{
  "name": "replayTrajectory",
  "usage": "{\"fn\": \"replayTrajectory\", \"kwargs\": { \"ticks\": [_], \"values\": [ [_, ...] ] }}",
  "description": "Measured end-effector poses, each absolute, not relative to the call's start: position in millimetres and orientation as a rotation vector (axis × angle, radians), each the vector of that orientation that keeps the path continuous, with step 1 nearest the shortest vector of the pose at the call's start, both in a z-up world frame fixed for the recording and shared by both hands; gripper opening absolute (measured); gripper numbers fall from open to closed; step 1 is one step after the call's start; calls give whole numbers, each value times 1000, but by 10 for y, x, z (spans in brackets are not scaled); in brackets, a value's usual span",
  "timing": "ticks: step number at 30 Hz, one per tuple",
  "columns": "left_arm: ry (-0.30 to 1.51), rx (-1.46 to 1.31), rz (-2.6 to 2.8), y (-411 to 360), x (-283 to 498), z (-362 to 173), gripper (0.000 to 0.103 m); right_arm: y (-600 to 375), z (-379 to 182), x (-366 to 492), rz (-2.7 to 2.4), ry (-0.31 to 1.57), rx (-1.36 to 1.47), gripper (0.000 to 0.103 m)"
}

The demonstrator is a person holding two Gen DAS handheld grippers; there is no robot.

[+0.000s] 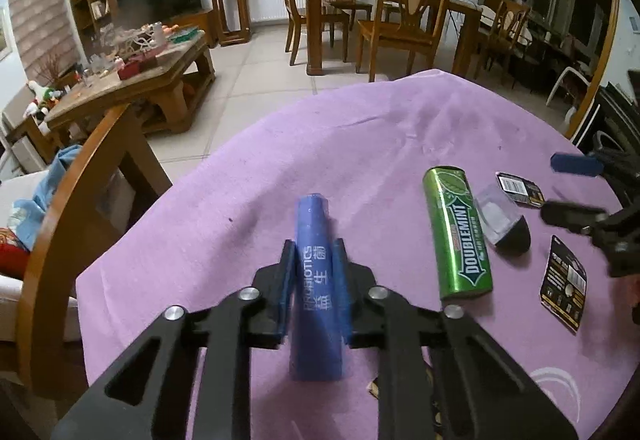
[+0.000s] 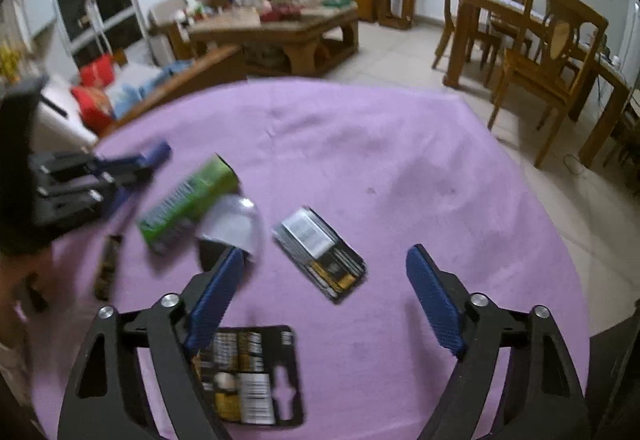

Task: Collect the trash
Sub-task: 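Grasp the black battery card with the right tool while the left tool holds the blue tube, then carry the blue tube and battery card over the black bin and release both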

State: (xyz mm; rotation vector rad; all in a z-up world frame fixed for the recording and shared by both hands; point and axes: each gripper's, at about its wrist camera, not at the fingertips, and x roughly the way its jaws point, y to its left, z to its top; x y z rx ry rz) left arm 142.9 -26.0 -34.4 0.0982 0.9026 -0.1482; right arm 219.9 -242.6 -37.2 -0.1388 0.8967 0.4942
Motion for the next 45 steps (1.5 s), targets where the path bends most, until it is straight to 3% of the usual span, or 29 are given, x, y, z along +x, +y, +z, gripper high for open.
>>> {"fn": "replayTrajectory", "kwargs": {
  "ticks": [5,6,8,13,15,21,23,24,25,31,32,33,45],
  "values": [
    [896,69,-165,-234,1398,-356,15,-2308,-504,2285,540,895,-216,73],
    [894,60,-171,-221,1380,-354,15,-2292,-507,2293,549,894,-218,66],
    [873,34,-173,-167,1360,-334,15,-2269,-484,2326,555,885,-216,44],
    [823,-27,-189,-98,1291,-276,15,-2328,-461,2322,568,882,-160,29],
    [792,-65,-211,-73,1255,-227,15,-2424,-387,2259,583,859,-104,4],
    [742,-118,-256,-65,1239,-122,15,-2670,-163,2097,617,832,-23,6],
    [740,-114,-259,-112,1221,-111,15,-2640,-164,2079,586,827,-83,24],
    [738,-114,-261,-127,1208,-108,15,-2607,-191,2089,583,834,-120,42],
    [735,-118,-264,-134,1197,-103,15,-2585,-221,2107,589,840,-140,50],
    [727,-161,-273,-108,1135,-108,15,-2421,-396,2240,586,891,-232,49],
    [728,-168,-275,-91,1143,-119,15,-2416,-389,2252,583,898,-238,44],
    [728,-169,-274,-89,1147,-120,15,-2420,-376,2243,592,901,-240,31],
    [691,-203,-307,-19,1118,-92,15,-2867,-131,1724,683,832,15,31]
  ]
}}
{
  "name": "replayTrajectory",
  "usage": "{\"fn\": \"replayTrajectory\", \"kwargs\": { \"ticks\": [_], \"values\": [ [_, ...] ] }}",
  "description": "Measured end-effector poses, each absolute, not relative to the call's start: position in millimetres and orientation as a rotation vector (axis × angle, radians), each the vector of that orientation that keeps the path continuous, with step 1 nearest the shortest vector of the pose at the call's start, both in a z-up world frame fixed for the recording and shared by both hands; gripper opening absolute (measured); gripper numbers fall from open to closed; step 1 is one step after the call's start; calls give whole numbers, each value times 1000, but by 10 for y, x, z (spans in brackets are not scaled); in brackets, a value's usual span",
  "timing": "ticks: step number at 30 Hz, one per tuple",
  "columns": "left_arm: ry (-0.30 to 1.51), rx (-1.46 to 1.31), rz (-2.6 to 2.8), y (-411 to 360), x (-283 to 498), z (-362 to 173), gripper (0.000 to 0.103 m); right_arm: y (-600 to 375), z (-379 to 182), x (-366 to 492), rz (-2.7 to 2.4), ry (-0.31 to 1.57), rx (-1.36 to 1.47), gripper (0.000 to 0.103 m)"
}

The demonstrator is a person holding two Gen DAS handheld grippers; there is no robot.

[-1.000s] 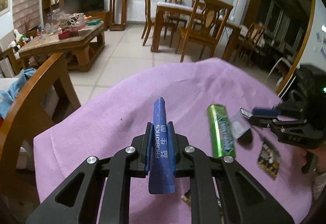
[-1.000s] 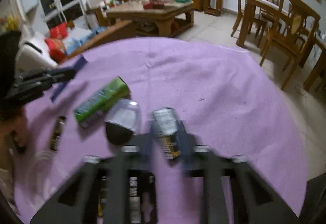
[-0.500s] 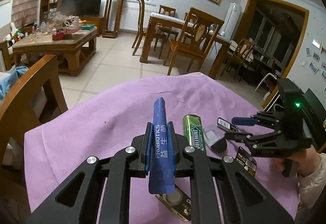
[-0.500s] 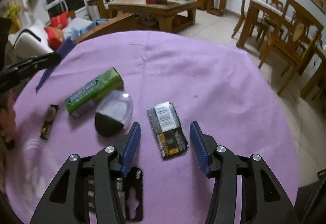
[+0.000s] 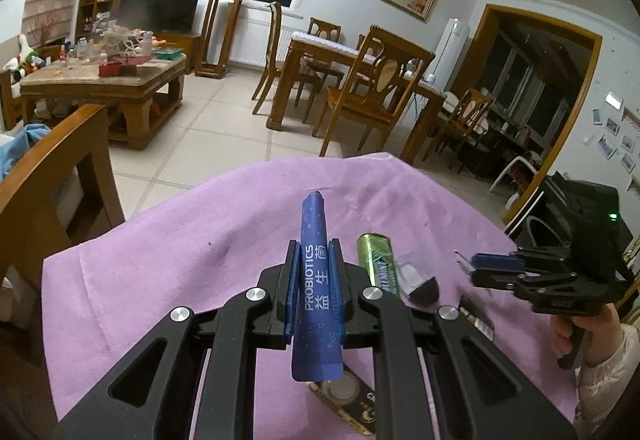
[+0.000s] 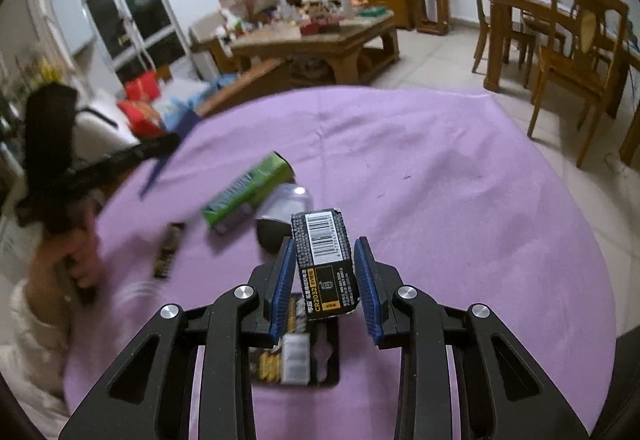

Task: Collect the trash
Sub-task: 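Carry the blue tube and battery card over the black bin and release both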

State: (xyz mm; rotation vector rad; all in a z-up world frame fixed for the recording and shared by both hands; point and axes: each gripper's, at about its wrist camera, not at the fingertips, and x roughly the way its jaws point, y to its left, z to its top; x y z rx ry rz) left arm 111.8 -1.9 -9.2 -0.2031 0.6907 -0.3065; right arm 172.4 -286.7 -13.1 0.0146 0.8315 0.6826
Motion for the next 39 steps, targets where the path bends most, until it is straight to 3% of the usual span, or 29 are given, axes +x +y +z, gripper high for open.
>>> {"fn": "replayTrajectory", "kwargs": {
  "ticks": [7,17,30,39],
  "values": [
    [653,-186,-395,-357,1030,122,15,-3482,336,1347,650,698,156,31],
    [637,-135,-620,-1533,907,515,15,-4898,730,795,494,513,341,31],
    [702,-16,-969,-3780,815,356,15,-7008,513,53,191,371,527,31],
    [774,42,-1060,-4602,839,43,15,-7756,168,-133,125,371,592,31]
  ]
}}
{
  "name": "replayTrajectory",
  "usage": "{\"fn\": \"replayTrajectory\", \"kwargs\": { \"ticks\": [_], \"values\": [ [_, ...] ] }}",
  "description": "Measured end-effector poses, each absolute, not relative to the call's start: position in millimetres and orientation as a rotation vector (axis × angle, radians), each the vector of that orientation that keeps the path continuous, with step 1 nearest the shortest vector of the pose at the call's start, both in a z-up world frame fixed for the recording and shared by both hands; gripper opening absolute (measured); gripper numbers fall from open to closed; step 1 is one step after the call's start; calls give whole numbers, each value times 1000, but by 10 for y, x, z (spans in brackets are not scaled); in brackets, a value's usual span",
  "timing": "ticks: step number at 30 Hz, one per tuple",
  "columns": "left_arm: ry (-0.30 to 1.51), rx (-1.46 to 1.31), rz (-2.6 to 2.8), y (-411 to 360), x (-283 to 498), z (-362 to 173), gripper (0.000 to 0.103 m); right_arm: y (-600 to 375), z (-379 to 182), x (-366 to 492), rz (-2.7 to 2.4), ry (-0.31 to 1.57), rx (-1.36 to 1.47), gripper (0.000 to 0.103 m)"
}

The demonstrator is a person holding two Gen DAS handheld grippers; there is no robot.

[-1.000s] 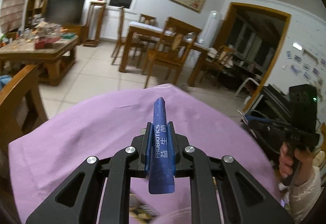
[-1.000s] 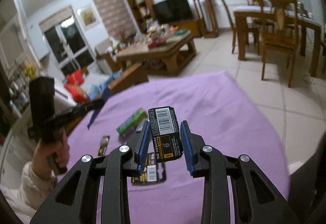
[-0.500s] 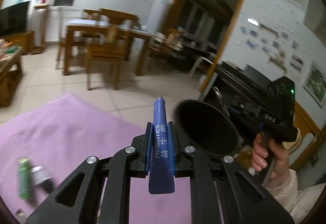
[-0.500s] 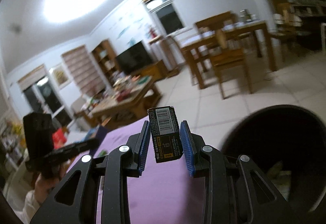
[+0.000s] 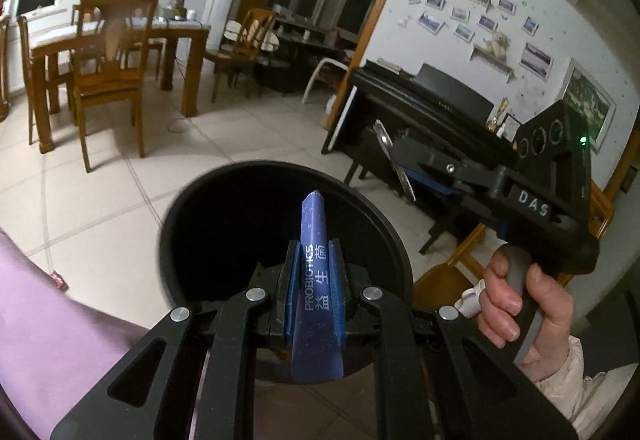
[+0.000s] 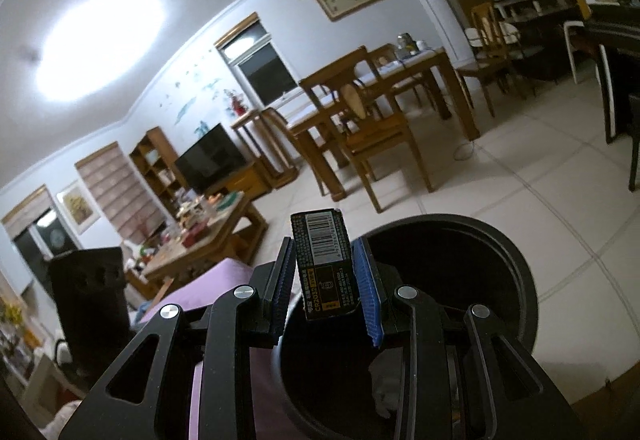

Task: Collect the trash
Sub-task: 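Carry the blue tube and battery card over the black bin and release both, then move both open tools from the bin back over the table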

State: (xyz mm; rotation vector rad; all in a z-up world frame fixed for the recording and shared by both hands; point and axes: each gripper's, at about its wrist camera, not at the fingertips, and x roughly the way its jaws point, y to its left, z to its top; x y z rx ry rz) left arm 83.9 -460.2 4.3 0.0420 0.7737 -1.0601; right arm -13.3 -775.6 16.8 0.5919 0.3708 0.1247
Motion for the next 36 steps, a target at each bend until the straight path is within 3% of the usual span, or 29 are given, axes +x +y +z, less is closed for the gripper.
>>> {"fn": "replayTrajectory", "kwargs": {
  "ticks": [8,9,10,11,12,13,27,36],
  "values": [
    [813,95,-1042,-4839,831,-117,19,-7802,-84,52,150,423,594,32],
    [815,109,-1036,-4844,808,-116,21,-7767,-90,86,156,434,591,40],
    [818,126,-1029,-4852,805,-125,33,-7752,-97,116,158,437,594,66],
    [818,144,-1012,-4861,796,-132,45,-7743,-99,126,151,429,597,80],
    [804,156,-989,-4849,780,-126,76,-7739,-93,104,138,405,597,96],
    [771,158,-966,-4806,752,-99,92,-7727,-79,78,127,378,589,98],
    [722,124,-881,-4270,737,61,97,-7366,-72,204,117,416,601,98],
    [713,91,-694,-3271,830,128,97,-6651,-96,527,201,509,551,98]
  ]
}}
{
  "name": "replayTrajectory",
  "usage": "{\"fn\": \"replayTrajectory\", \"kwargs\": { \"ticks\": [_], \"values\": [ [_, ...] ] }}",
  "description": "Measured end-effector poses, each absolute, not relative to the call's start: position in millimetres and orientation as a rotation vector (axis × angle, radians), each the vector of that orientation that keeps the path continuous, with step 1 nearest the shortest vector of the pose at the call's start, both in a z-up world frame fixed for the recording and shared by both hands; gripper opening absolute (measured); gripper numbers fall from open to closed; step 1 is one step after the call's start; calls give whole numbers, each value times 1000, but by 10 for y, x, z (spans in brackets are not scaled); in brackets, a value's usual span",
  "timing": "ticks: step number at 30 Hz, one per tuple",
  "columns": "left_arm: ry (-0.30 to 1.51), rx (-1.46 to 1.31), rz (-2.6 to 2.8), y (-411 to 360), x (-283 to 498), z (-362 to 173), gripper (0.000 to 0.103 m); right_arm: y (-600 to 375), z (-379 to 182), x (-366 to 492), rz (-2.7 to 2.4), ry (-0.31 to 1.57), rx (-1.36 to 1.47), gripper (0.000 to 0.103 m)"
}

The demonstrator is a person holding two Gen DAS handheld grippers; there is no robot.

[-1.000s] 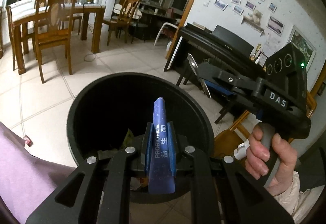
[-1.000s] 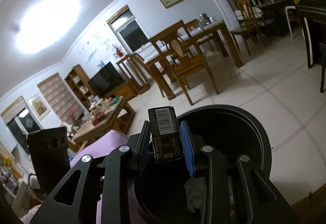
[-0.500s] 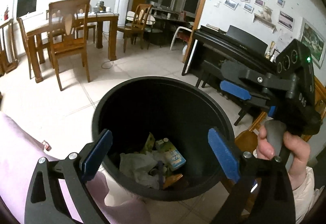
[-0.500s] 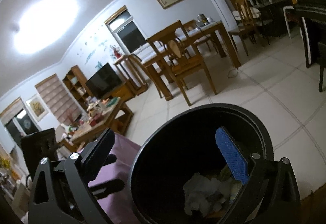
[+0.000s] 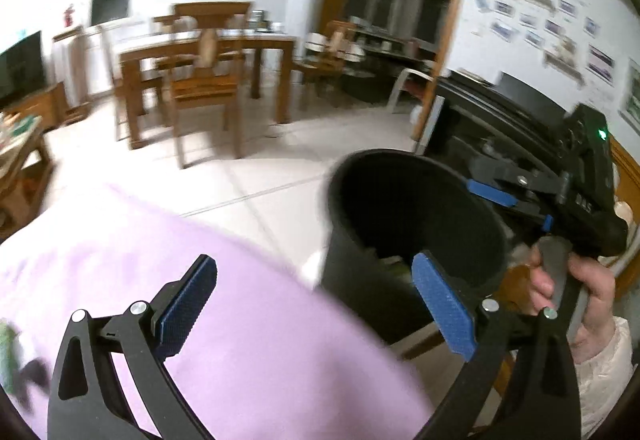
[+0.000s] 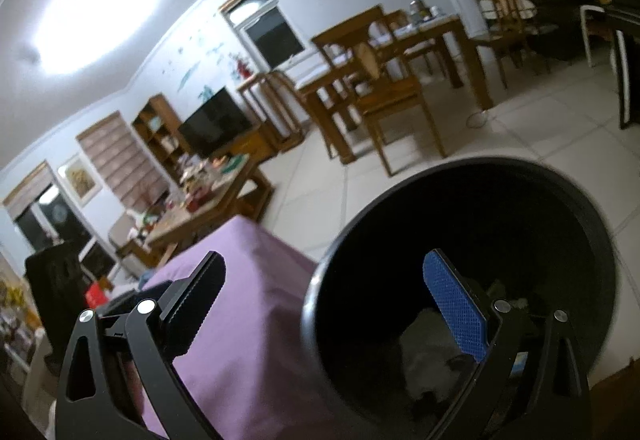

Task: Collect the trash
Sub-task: 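Move both open tools from the bin back over the table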

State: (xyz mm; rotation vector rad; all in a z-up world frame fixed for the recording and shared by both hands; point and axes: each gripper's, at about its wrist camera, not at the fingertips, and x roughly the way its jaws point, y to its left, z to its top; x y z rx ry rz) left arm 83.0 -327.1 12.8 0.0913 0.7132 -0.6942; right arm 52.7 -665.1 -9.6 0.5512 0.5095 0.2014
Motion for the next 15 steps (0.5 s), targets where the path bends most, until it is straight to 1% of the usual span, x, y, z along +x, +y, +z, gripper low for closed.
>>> {"fn": "replayTrajectory", "kwargs": {
  "ticks": [10,13,14,15],
  "values": [
    [724,-30,-395,-1609,1102,77,97,-5267,-84,952,396,645,387,98],
    [748,-44,-315,-1244,1185,-1,96,-4759,-89,1047,468,691,326,98],
    [760,-39,-298,-1177,1207,-29,96,-4538,-99,1074,498,710,295,98],
    [774,-28,-284,-1128,1228,-65,90,-4381,-96,1090,518,723,272,98]
  ]
}}
